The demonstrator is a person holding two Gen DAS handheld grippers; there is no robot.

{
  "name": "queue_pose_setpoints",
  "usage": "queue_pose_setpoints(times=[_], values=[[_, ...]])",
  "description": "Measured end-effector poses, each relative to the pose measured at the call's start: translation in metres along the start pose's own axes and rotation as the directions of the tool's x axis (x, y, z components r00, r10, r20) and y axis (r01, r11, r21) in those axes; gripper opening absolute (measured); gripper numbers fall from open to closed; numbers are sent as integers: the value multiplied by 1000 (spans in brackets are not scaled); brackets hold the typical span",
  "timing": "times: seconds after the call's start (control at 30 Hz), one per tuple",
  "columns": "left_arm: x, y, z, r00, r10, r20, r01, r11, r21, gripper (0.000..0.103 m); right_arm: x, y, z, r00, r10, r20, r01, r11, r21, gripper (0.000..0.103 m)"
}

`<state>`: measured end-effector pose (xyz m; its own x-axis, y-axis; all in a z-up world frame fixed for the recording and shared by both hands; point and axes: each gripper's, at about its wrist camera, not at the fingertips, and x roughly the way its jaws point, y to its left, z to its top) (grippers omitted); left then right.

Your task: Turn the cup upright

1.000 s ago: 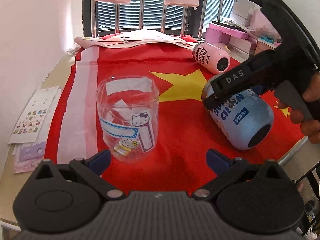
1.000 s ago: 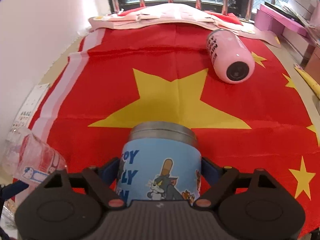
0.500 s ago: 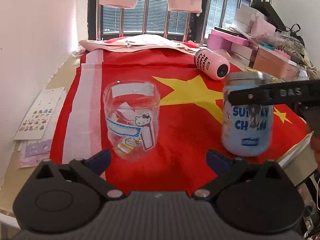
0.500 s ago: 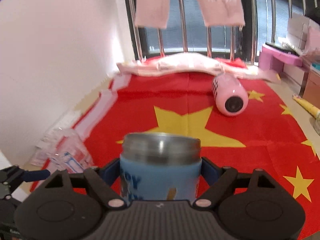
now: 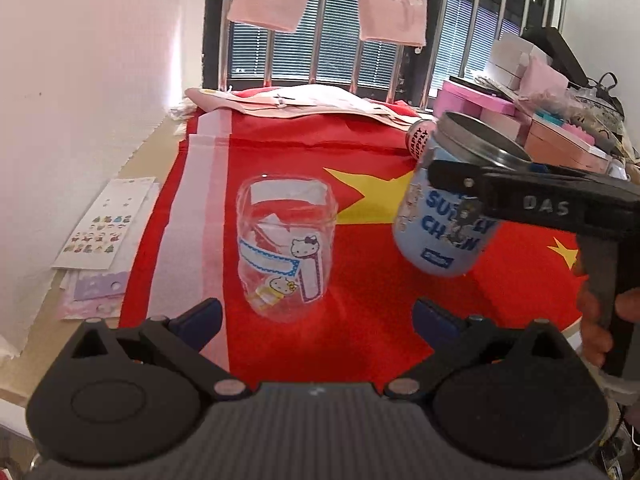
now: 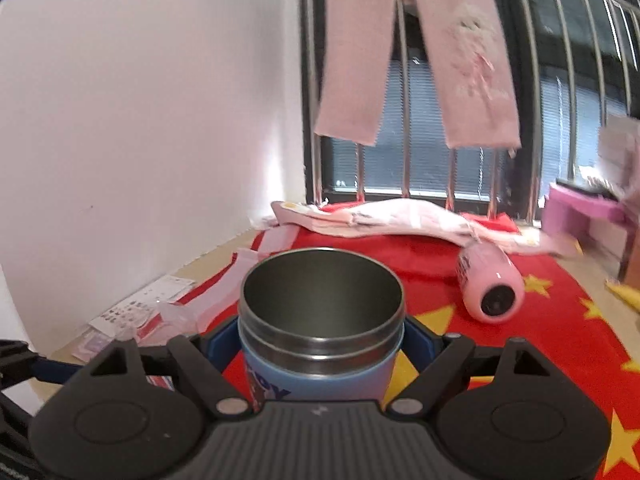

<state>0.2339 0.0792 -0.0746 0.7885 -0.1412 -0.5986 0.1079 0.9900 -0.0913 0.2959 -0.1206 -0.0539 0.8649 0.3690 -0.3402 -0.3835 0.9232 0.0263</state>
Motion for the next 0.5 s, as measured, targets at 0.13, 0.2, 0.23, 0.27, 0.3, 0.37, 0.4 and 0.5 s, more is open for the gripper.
queue_pose_setpoints(times=[0.13,0.2,0.23,0.27,0.3,0.37,0.4,0.5], values=[[0,-1,-1,1000,6,-2,-6,1000,-2,103,9,9,-2,1000,-27,-8,27,999,-45,83],[1,-2,-1,1000,7,-4,-7,1000,-2,103,11,9,-2,999,-45,-20,44,998,-53,83],[2,-1,-1,1000,7,-4,-7,1000,-2,103,11,9,-3,998,-55,-22,54,997,-59,83],[2,-2,-1,1000,8,-4,-8,1000,-2,103,12,8,-3,997,-67,-25,65,996,-66,83],[2,-2,-1,1000,9,-5,-9,1000,-2,103,13,8,-4,997,-76,-34,74,995,-73,83],[3,-2,-1,1000,7,-3,-7,1000,-8,103,24,4,-9,993,-88,-82,82,994,-77,84],[4,-3,-1,1000,6,-2,-6,1000,-10,103,26,1,-13,993,-93,-76,88,994,-67,83],[5,-5,-2,1000,8,-3,-8,1000,-2,103,25,-5,-16,995,-82,-62,80,996,-35,83]])
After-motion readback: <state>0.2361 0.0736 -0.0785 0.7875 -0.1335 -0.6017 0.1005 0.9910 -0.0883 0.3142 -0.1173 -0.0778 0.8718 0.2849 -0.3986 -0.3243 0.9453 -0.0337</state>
